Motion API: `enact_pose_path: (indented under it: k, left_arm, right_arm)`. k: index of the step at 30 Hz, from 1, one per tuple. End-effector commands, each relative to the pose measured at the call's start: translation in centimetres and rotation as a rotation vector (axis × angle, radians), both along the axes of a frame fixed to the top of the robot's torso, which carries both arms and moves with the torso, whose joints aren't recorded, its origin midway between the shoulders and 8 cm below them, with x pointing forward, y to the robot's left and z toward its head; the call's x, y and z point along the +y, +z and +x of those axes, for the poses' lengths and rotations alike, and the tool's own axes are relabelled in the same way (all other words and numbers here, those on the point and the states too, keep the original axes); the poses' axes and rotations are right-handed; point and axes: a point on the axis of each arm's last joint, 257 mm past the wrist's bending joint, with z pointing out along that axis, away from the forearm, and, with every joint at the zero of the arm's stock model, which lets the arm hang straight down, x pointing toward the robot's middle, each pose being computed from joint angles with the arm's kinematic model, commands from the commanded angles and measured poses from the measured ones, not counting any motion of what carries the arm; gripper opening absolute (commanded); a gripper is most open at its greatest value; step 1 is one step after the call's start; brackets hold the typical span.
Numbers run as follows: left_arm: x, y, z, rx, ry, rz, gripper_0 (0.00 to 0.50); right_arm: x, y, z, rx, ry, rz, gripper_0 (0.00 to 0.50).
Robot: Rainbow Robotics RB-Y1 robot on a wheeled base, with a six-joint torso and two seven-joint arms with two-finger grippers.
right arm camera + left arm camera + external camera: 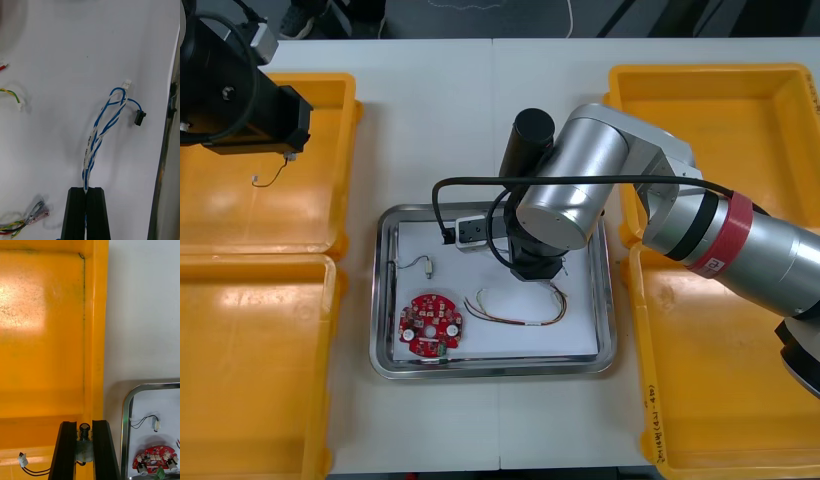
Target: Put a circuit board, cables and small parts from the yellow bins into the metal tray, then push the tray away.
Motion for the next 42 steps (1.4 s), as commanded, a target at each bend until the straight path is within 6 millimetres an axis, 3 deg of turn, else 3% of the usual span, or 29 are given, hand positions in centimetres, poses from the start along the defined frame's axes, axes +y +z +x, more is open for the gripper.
enact_pose_path:
  k: [1,3,4,6,7,10,15,26,37,42]
  left_arm:
    - [-1.7,1.3,-0.1,-0.029,0.018,-0.038,0.0]
    - [-1.7,1.3,-0.1,-0.028,0.017,-0.039,0.0]
    - [-1.7,1.3,-0.1,-0.028,0.017,-0.039,0.0]
    - [-1.8,1.2,-0.1,-0.027,0.013,-0.041,0.0]
    - [-1.8,1.2,-0.1,-0.027,0.013,-0.041,0.0]
    - [-1.9,1.3,-0.1,-0.028,0.009,-0.042,0.0]
    - [-2.1,1.3,-0.2,-0.027,0.004,-0.045,0.0]
    - [-2.5,1.4,-0.4,-0.027,-0.012,-0.053,0.0]
    - [-2.8,1.5,-0.5,-0.029,-0.02,-0.057,0.0]
    - [-3.1,1.8,-0.6,-0.039,-0.028,-0.059,0.0]
  right_arm:
    - [1.9,1.7,0.3,-0.04,0.055,0.0,0.0]
    - [1.9,1.8,0.4,-0.041,0.051,0.002,0.0]
    - [1.9,1.8,0.4,-0.042,0.052,0.002,0.048]
    - [1.8,1.8,0.5,-0.044,0.047,0.003,0.209]
    - [1.9,1.8,0.4,-0.042,0.047,0.003,0.24]
    - [1.7,1.9,0.6,-0.044,0.038,0.005,0.488]
    - [1.7,2.1,0.6,-0.043,0.028,0.012,0.5]
    - [0.5,5.1,0.1,-0.004,-0.028,0.007,0.5]
    - [-3.3,10.0,-0.4,0.021,-0.197,0.038,0.5]
    - [-5.1,11.0,-1.2,0.038,-0.302,0.062,0.5]
